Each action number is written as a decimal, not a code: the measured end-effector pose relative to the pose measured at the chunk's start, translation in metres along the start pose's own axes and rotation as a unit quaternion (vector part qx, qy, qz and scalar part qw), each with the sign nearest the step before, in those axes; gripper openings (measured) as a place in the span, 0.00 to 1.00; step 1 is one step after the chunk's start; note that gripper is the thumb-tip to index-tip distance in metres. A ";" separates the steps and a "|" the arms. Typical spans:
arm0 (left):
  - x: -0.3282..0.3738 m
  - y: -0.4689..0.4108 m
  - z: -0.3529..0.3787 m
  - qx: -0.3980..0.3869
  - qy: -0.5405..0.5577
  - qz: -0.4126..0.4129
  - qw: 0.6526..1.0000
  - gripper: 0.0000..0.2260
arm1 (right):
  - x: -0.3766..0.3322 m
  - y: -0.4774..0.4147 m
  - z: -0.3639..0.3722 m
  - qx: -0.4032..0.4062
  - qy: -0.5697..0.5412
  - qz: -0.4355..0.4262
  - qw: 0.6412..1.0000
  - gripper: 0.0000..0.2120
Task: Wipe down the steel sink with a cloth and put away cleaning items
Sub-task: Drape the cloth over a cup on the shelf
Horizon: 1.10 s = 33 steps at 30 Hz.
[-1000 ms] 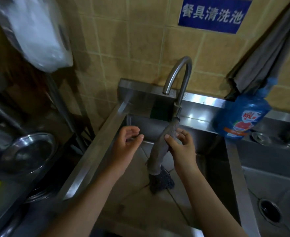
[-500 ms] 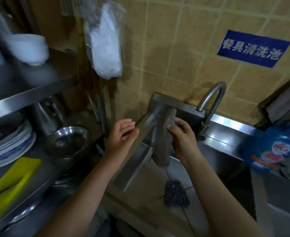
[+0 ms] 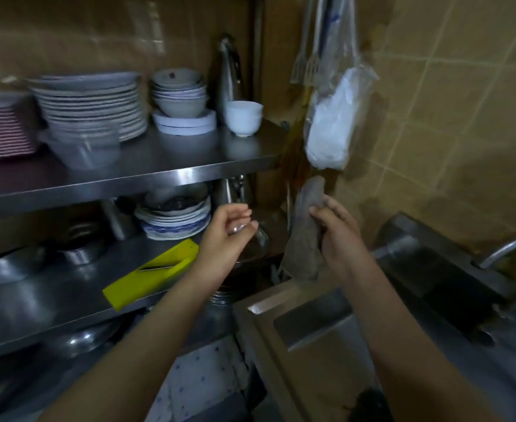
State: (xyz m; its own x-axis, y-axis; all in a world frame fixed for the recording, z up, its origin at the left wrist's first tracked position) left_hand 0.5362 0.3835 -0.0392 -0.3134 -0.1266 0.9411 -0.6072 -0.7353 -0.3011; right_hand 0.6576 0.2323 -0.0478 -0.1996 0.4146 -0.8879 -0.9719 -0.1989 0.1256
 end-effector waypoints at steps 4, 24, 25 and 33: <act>0.019 -0.011 -0.029 0.047 -0.010 0.026 0.998 0.10 | 0.000 0.000 0.037 -0.027 -0.010 0.013 0.999 0.16; -0.001 -0.175 -0.139 0.072 -0.006 0.007 0.997 0.10 | 0.054 -0.060 0.207 -0.053 0.003 0.021 0.998 0.22; -0.002 -0.180 -0.140 0.070 -0.004 0.004 0.998 0.10 | 0.054 -0.063 0.213 -0.056 0.005 0.018 0.998 0.23; -0.005 -0.220 -0.132 0.048 0.010 0.004 0.999 0.09 | 0.056 -0.086 0.248 -0.097 0.055 -0.019 0.994 0.22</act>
State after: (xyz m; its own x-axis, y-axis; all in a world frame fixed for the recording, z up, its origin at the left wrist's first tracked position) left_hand 0.5750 0.6338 0.0019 -0.3329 -0.1195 0.9354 -0.5326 -0.7948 -0.2911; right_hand 0.6996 0.4929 0.0018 -0.1385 0.3272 -0.9348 -0.9342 -0.3565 0.0136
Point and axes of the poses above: each hand's wrist, its own y-axis away from the middle knuckle, its own z-axis out of the palm, x = y × z, the point moved 5 cm from there along -y, towards the middle knuckle, and after that the axes turned 14 degrees about x, right-handed, at the moved point
